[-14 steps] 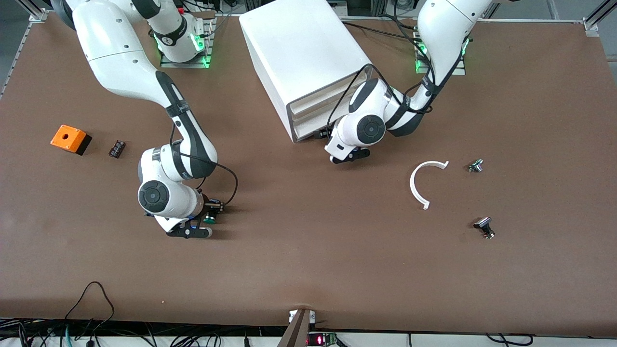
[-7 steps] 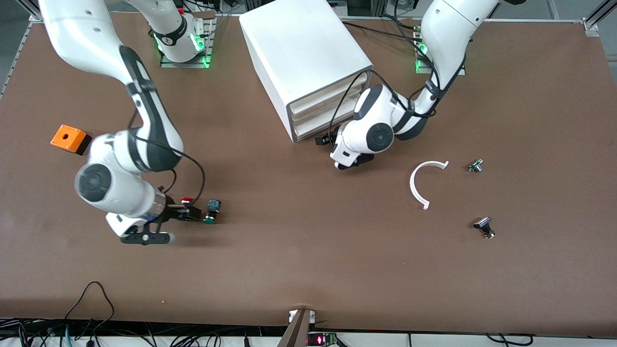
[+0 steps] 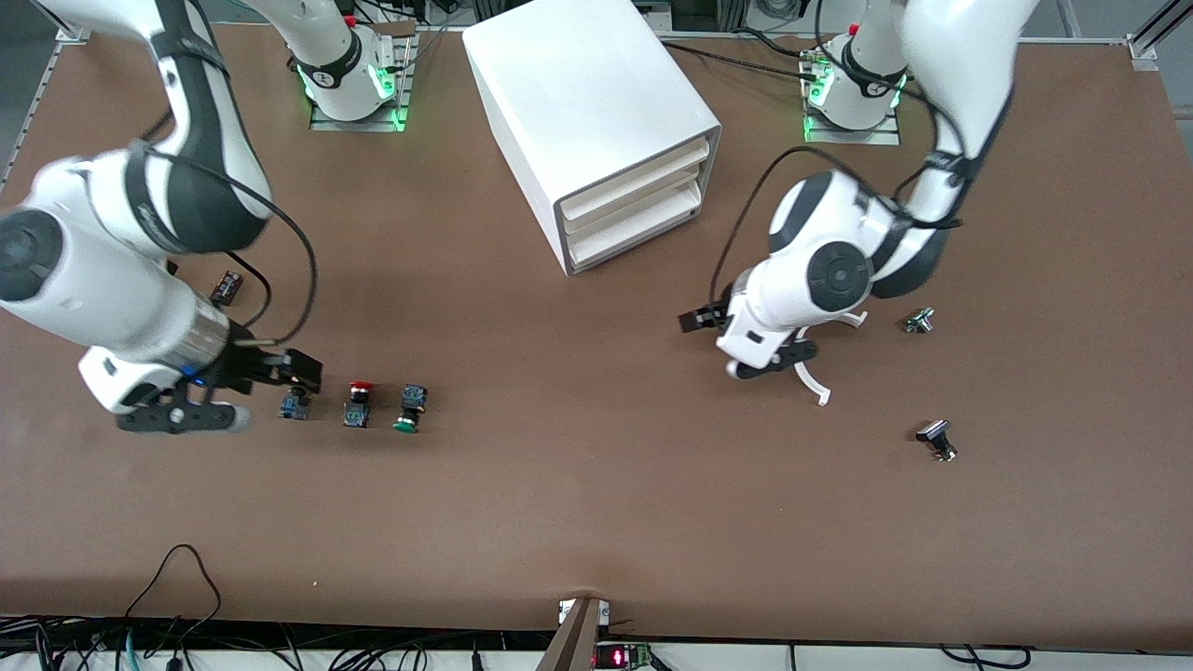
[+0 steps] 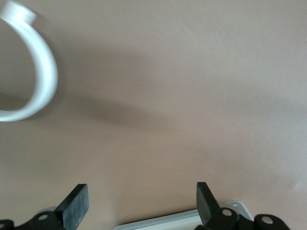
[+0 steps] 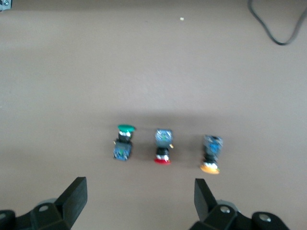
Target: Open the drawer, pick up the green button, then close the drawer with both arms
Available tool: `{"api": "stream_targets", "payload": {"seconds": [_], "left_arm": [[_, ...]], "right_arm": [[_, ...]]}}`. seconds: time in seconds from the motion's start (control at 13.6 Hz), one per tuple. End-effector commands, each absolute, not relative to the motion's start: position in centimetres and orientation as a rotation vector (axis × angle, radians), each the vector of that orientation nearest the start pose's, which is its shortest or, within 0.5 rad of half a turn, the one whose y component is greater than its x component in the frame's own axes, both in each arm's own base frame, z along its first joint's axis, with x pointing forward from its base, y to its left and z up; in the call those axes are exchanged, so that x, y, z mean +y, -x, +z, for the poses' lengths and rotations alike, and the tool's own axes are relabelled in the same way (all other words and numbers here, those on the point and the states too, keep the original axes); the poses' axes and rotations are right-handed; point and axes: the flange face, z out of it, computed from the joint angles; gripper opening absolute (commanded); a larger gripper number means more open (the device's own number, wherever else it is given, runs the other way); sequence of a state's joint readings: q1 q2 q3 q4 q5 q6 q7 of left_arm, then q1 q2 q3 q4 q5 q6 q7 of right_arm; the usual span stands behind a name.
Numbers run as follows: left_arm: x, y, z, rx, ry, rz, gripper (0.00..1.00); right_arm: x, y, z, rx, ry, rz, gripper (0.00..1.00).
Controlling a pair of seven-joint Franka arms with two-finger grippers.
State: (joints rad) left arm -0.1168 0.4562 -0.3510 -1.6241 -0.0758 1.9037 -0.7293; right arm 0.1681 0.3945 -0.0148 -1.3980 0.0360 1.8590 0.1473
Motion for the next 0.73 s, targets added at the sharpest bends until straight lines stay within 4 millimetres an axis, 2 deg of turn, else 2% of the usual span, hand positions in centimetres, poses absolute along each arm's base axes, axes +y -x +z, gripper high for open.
{"api": "stream_targets", "payload": {"seconds": [0.0, 0.07, 0.15, 0.29, 0.44, 0.51, 0.59, 0.66], "left_arm": [[-25.0, -60.3, 44.7, -0.292, 3.167, 0.315, 0.99], [-22.2, -60.6, 47.3, -0.231, 3.189, 0.25, 0.99], [-19.5, -60.1, 50.2, -0.173, 3.189, 0.167, 0.99], [-13.3, -59.1, 53.7, -0.029, 3.185, 0.073, 0.99], [-6.8, -58.4, 55.6, 0.087, 3.175, 0.041, 0.99], [-3.9, -58.0, 56.2, 0.051, 3.166, 0.033, 0.99], [-1.5, -57.7, 57.0, -0.006, 3.164, 0.018, 0.99], [-0.7, -57.4, 57.3, -0.028, 3.164, 0.018, 0.99]], "right_arm": [[9.4, -64.7, 53.2, 0.012, 3.109, -0.063, 0.99], [8.8, -63.8, 54.7, 0.022, 3.113, -0.048, 0.99], [7.8, -62.9, 55.9, 0.051, 3.116, -0.017, 0.99], [5.8, -61.5, 57.7, 0.095, 3.123, 0.01, 0.99], [4.6, -59.4, 59.8, 0.12, 3.132, 0.025, 0.99], [3.9, -58.3, 60.3, 0.132, 3.135, 0.017, 0.99], [3.4, -57.2, 60.5, 0.152, 3.133, 0.013, 0.99], [4.3, -56.2, 60.9, 0.147, 3.13, -0.018, 0.99]]}}
